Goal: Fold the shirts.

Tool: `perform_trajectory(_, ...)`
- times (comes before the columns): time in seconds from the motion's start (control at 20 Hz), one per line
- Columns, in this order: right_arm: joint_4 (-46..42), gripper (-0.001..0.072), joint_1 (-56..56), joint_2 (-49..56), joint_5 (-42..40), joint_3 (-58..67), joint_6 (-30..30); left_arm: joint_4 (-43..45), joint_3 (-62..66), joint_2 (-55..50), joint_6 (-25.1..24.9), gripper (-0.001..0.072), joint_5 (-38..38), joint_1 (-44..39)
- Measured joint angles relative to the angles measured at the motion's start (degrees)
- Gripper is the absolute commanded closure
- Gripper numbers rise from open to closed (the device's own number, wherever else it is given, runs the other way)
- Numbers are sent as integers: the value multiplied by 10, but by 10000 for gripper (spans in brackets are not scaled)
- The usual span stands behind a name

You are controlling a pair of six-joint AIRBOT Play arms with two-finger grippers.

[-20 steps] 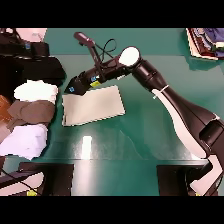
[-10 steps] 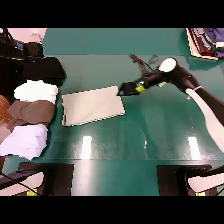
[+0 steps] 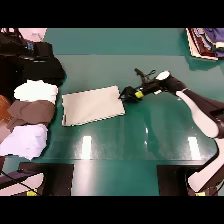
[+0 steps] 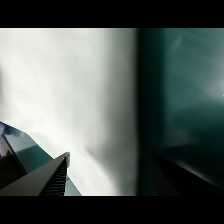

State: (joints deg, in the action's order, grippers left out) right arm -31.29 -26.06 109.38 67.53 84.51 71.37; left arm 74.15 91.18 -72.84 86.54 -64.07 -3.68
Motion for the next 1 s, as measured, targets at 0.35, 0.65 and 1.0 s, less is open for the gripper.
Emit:
perform_trajectory(0.35,31,697,-76,88,6,146,-13,-15,0,-2,0,680,4,-33)
perform_trajectory(0.65,7,697,-35,66,35,195,10,-51,0,-2,1,681,-2,-37)
perform_trajectory(1.0,-179,697,158,-128,8,78,61,-68,0,-2,1,681,-5,-38)
